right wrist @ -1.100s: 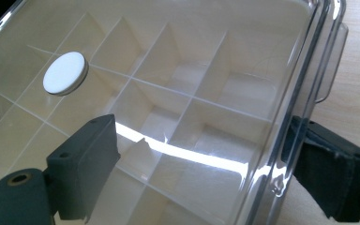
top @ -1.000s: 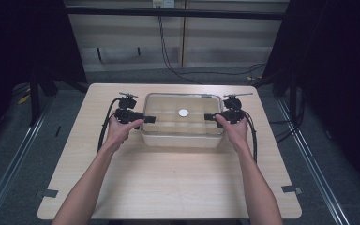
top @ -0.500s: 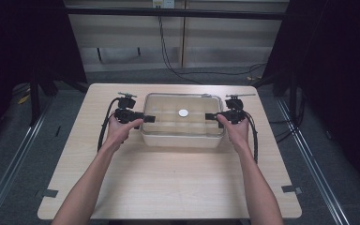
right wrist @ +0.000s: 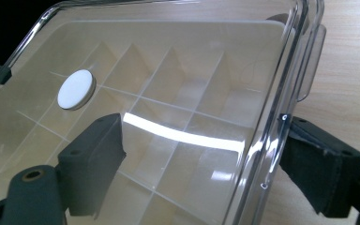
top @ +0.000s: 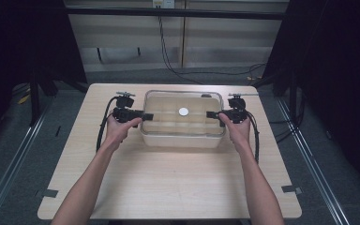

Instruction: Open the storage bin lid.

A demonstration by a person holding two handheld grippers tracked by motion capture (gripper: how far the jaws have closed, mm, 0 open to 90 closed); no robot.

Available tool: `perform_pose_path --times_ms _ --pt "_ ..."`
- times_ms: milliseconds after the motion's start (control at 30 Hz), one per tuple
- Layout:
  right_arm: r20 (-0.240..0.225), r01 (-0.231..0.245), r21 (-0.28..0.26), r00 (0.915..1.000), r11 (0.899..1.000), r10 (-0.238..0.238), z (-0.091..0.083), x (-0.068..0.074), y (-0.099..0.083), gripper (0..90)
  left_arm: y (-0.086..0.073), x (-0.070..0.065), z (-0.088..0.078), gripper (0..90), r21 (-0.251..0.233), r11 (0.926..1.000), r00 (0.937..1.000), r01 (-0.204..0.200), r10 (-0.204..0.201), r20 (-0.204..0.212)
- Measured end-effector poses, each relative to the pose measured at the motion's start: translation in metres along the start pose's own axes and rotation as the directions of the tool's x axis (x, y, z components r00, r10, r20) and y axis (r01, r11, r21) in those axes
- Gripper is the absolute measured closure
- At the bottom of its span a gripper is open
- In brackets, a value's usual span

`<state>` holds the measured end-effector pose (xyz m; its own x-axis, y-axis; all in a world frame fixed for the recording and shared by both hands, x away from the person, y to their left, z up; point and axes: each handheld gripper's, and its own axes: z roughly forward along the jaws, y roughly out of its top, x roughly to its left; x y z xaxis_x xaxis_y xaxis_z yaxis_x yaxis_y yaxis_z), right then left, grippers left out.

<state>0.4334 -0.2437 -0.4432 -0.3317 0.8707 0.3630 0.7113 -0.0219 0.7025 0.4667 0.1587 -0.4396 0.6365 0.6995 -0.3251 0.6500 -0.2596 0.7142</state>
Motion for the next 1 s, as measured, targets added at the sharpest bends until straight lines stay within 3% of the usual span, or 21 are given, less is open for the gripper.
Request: perform_pose_path --times_ms 67,167,267,500,533,900,1000 --pt "-0.032 -0.012 -0.017 0.9994 1.000 0.012 -0.003 -0.001 0.001 16.7 0.000 -0.001 -0.002 43.4 -0.005 1.0000 0.9999 -0.009 0.009 0.006" --pt "-0.033 -0.009 -0.013 0.9994 1.000 0.008 -0.004 0.000 0.001 17.5 0.001 -0.002 -0.003 44.5 -0.015 0.9998 0.9999 -0.010 0.010 0.005" --pt "-0.027 -0.009 -0.029 0.9996 1.000 0.009 -0.009 -0.002 0.000 26.7 0.001 -0.002 -0.006 47.3 -0.038 0.9993 0.9998 0.000 0.001 0.018" --pt "-0.026 -0.016 -0.063 0.9996 0.998 0.014 -0.017 -0.005 0.000 38.1 0.002 -0.003 -0.011 51.1 -0.054 0.9984 0.9992 -0.018 0.020 0.034" --pt "-0.042 -0.027 -0.076 0.9988 0.997 0.024 -0.020 -0.007 -0.001 41.8 0.002 -0.004 -0.013 53.2 -0.062 0.9979 0.9991 -0.018 0.020 0.038" --pt "-0.062 -0.047 -0.108 0.9972 0.993 0.041 -0.027 -0.007 0.000 46.4 0.003 -0.007 -0.020 56.0 -0.082 0.9958 0.9986 -0.040 0.043 0.031" --pt "-0.064 -0.041 -0.121 0.9974 0.992 0.033 -0.031 -0.005 0.001 52.5 0.003 -0.009 -0.024 57.3 -0.089 0.9946 0.9981 -0.054 0.056 0.025"
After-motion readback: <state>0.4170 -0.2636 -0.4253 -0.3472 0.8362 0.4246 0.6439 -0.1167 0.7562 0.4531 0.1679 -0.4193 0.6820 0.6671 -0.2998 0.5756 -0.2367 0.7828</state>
